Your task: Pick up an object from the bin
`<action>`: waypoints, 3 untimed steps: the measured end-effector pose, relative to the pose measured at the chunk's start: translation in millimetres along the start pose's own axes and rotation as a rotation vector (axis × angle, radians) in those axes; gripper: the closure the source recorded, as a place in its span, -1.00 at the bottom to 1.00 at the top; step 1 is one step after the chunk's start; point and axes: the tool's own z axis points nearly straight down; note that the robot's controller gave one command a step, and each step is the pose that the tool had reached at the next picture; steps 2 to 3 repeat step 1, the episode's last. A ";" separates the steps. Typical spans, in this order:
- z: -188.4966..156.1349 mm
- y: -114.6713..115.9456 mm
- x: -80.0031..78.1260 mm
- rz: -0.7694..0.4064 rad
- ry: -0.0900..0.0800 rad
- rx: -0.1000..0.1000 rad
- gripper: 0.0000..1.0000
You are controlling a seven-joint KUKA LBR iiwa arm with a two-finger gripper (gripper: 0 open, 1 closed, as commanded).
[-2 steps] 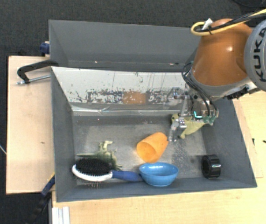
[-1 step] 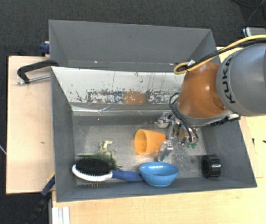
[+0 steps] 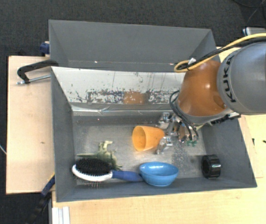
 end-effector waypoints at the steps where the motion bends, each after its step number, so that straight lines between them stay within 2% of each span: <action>1: -132.8 5.9 -3.4 -0.120 0.001 0.001 1.00; 3: -132.8 5.9 -3.4 -0.120 0.001 0.001 1.00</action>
Offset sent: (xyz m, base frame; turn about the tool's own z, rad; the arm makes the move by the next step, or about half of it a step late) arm -0.0015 0.0044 0.1269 -0.1193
